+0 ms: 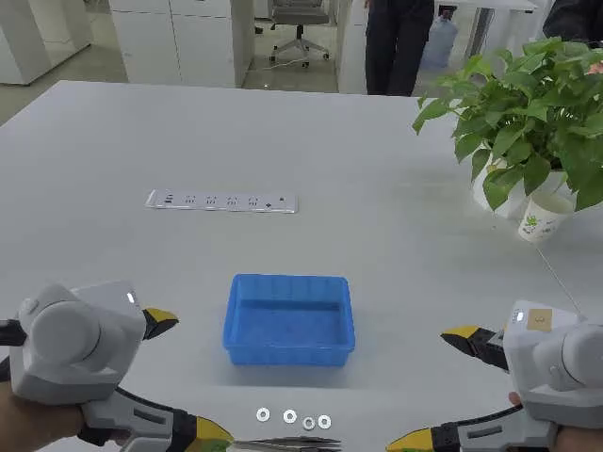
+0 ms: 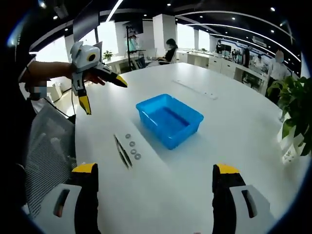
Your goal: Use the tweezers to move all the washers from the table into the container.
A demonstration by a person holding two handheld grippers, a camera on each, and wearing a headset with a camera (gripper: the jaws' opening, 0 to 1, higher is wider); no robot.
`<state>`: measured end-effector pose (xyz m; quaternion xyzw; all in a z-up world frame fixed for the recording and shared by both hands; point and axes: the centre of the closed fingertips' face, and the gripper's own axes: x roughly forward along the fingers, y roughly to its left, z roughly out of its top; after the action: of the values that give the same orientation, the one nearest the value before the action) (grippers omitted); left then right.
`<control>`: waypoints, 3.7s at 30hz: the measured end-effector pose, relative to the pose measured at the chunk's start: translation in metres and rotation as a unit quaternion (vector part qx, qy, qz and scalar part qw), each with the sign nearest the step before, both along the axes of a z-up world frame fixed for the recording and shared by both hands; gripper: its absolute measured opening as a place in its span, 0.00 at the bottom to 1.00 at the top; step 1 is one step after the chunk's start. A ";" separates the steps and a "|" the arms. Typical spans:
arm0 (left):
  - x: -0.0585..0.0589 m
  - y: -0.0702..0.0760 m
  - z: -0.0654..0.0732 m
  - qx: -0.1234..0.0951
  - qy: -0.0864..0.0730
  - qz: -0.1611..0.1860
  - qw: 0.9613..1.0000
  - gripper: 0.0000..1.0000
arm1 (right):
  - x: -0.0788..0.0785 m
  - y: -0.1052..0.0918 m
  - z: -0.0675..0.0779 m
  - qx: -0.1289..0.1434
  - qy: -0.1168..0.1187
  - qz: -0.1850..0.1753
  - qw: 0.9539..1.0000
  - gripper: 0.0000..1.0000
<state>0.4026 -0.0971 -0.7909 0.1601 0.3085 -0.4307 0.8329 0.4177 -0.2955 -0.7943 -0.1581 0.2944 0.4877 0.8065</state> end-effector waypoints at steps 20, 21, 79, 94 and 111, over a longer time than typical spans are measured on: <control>-0.005 -0.002 0.003 -0.010 -0.003 0.004 1.000 0.99 | 0.001 -0.001 0.000 0.003 -0.003 0.002 1.000 0.99; -0.005 -0.002 0.003 -0.010 -0.004 0.003 1.000 0.99 | 0.001 -0.001 0.000 0.004 -0.004 0.003 1.000 0.99; -0.020 -0.015 -0.001 -0.030 -0.026 -0.023 0.999 0.81 | -0.005 0.002 -0.001 0.009 -0.025 0.027 0.999 0.94; -0.022 -0.023 -0.022 0.017 -0.013 -0.087 0.996 0.60 | -0.012 0.012 -0.013 -0.010 -0.020 0.083 0.996 0.78; -0.027 -0.028 -0.050 0.070 0.014 -0.157 0.985 0.33 | -0.025 0.037 -0.033 -0.045 -0.021 0.179 0.983 0.52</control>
<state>0.3755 -0.1255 -0.8408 0.2582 0.3212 -0.5353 0.7373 0.3922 -0.2589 -0.8274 -0.2544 0.2657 0.6068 0.7046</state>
